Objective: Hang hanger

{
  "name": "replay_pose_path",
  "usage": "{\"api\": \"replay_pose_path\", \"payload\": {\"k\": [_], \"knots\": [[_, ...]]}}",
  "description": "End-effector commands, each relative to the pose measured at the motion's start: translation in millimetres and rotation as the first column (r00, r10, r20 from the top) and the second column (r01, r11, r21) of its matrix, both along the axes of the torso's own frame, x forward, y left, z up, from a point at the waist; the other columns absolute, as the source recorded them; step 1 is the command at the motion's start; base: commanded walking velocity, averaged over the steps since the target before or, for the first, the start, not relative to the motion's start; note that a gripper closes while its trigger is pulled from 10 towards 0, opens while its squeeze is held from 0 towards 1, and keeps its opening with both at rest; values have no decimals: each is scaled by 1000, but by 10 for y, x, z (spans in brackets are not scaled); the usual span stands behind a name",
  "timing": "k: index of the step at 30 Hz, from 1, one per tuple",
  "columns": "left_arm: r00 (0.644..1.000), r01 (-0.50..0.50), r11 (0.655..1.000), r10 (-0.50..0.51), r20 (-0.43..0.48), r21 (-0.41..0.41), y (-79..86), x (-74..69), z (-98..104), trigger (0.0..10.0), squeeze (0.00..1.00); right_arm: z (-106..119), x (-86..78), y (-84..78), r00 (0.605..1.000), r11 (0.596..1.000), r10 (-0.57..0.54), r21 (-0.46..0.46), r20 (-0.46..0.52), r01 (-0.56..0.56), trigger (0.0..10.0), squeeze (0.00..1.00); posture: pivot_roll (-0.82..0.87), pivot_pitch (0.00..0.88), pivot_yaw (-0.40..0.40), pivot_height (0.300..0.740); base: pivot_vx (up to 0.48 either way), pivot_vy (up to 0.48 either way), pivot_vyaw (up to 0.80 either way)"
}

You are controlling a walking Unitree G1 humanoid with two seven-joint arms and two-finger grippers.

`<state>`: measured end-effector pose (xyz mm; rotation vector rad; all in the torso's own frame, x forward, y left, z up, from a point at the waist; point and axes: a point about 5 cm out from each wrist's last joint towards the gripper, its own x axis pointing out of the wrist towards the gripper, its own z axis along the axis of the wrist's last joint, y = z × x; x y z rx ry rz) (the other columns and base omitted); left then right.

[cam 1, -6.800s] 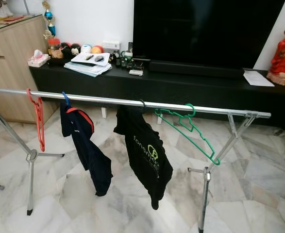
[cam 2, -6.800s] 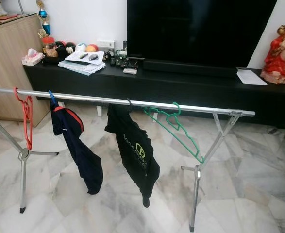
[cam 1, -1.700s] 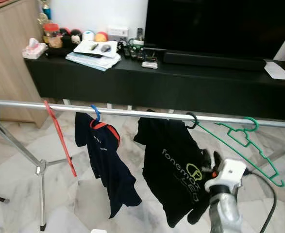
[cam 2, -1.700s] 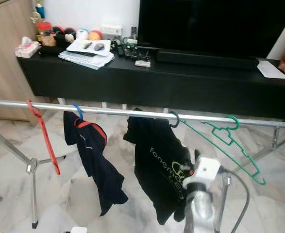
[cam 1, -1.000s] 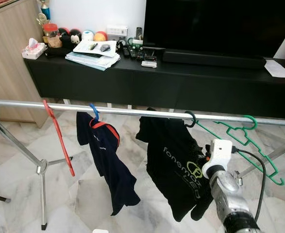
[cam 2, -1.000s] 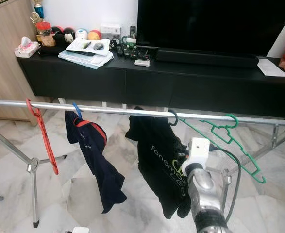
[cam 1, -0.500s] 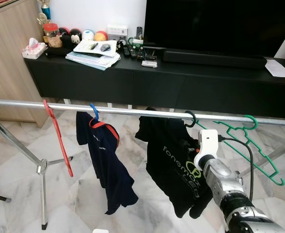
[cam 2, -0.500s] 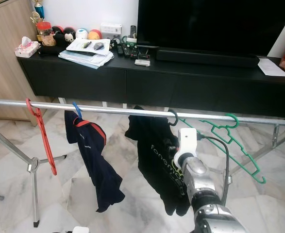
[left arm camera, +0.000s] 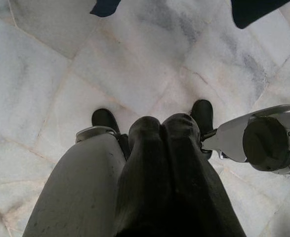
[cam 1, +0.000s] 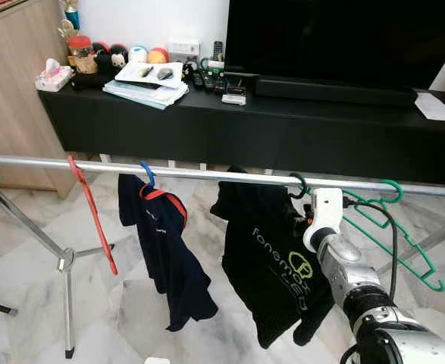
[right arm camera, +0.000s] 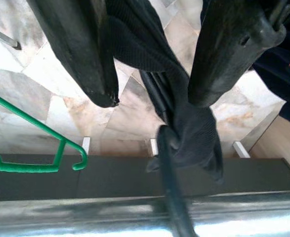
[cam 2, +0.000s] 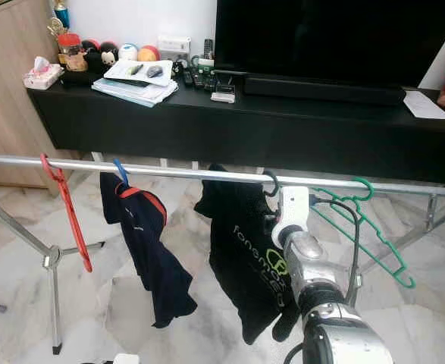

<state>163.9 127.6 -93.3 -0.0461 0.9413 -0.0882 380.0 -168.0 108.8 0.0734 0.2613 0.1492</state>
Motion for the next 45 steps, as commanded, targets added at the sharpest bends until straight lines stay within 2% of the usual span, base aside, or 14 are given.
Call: {"api": "replay_pose_path", "payload": {"k": [1, 8, 14, 18, 23, 26, 29, 45], "knots": [[994, 8, 1000, -9, -112, -6, -33, -263, -113, 10000, 0, -5, 3, -37, 1000, 1000, -19, 4, -16, 19, 10000, 0, 15, 117, -49, 740, 0, 0, 0], [993, 7, 1000, -8, -115, -7, -32, -262, -113, 10000, 0, -230, -101, 48, 989, 999, 39, 24, -142, -36, 10000, 0, 24, 116, -51, 740, 0, 0, 0], [993, 6, 1000, -6, -115, -7, -28, -261, -113, 10000, 0, -265, -117, 60, 985, 999, 43, 20, -165, -40, 10000, 0, 25, 115, -49, 740, 0, 0, 0], [993, 6, 1000, -7, -115, -8, -27, -261, -114, 10000, 0, -242, -103, 76, 987, 999, 40, 33, -156, -35, 10000, 0, 26, 117, -48, 740, 0, 0, 0], [993, 9, 1000, -10, -115, -10, -31, -260, -113, 10000, 0, -122, -41, 125, 996, 997, 38, 77, -83, -32, 10000, 0, 28, 119, -47, 740, 0, 0, 0], [993, 9, 1000, -10, -115, -10, -32, -259, -113, 10000, 0, -115, -37, 126, 996, 996, 35, 79, -77, -29, 10000, 0, 28, 118, -48, 740, 0, 0, 0], [993, 7, 1000, -8, -114, -11, -35, -259, -112, 10000, 0, -129, -42, 106, 996, 999, 15, 52, -84, -10, 10000, 0, 35, 116, -50, 740, 0, 0, 0], [993, 5, 1000, -6, -114, -16, -42, -270, -115, 10000, 0, -316, -132, 98, 983, 997, -60, 34, -171, 67, 10000, 0, 43, 104, -48, 740, 0, 0, 0]]}}
